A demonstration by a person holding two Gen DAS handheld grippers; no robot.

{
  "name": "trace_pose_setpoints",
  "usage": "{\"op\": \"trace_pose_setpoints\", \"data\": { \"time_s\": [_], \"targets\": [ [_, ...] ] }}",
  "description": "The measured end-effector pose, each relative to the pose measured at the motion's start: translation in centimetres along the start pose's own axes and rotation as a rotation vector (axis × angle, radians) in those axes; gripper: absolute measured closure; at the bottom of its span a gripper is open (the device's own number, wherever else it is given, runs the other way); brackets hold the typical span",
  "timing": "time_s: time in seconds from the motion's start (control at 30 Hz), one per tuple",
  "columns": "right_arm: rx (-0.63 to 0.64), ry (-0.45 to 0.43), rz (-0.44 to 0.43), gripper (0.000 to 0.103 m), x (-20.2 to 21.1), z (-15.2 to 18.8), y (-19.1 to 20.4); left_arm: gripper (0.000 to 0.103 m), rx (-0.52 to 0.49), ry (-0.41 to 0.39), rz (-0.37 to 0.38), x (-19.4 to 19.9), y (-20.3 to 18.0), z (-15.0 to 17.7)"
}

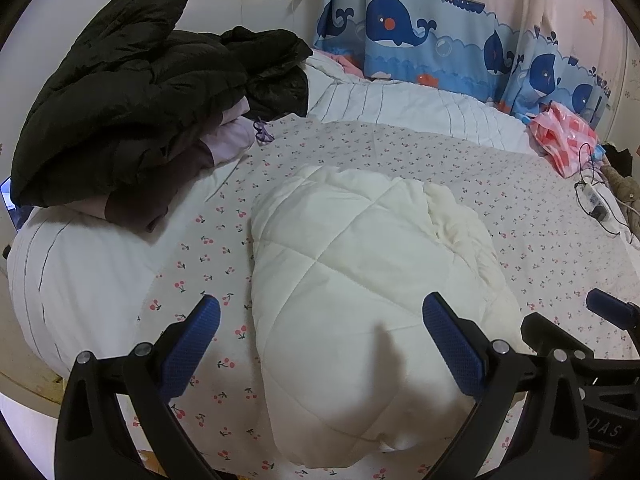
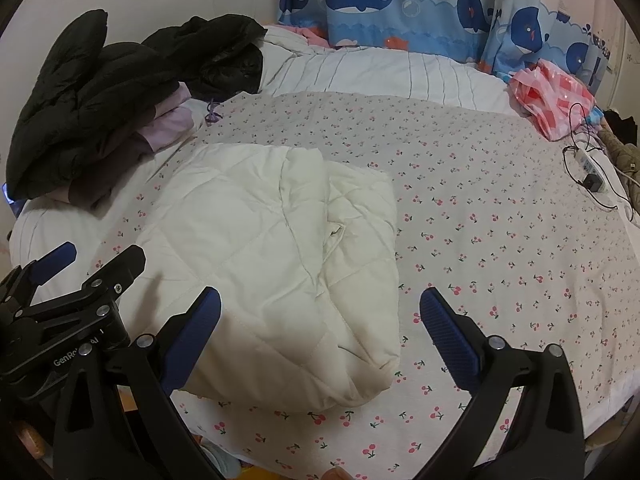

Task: Fold large clothes

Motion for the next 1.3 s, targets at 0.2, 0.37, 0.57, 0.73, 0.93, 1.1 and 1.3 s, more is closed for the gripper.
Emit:
{"op": "trace_pose_setpoints", "data": {
  "time_s": [0.2,0.37,0.57,0.73,0.93,1.1,1.3],
  "targets": [
    [-0.011,0.000,-0.006,0.007,0.2,0.0,-0.1,0.006,0.006,0.014,0.022,0.0,-0.2,0.0],
    [-0.011,0.000,-0.004,0.007,0.1,0.0,-0.2,0.006,0.008,0.031,0.024,-0.2,-0.2,0.0],
    [-0.017,0.006,-0.004,0.007,0.2,0.1,-0.3,0.006,-0.007,0.035,-0.007,0.0,-0.4,0.0],
    [-0.019,0.007,-0.006,0.007,0.1,0.1,-0.3,0.006,-0.004,0.044,-0.002,-0.2,-0.2,0.0],
    [-0.029,0.008,-0.025,0.007,0.0,0.3,-0.1,0.006,0.042,0.011,0.043,0.2,0.3,0.1],
    [-0.025,-0.019,-0.029,0.007,0.4,0.4,0.2,0.006,0.059,-0.034,0.027,1.2,0.9,-0.3],
    [0.013,-0.058,0.013,0.007,1.1,0.2,0.9,0.006,0.022,-0.023,-0.034,1.2,0.5,-0.3]
  ]
}}
Point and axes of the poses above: each gripper's, at about its wrist camera, not at the fingertips, and x roughly against the way its jaws point, y to its left, z to its underside, the point moved 5 cm from there along -x, roughly the way its jaws point, and after that the axes turned 14 degrees about -x, right-handed, at the moved point
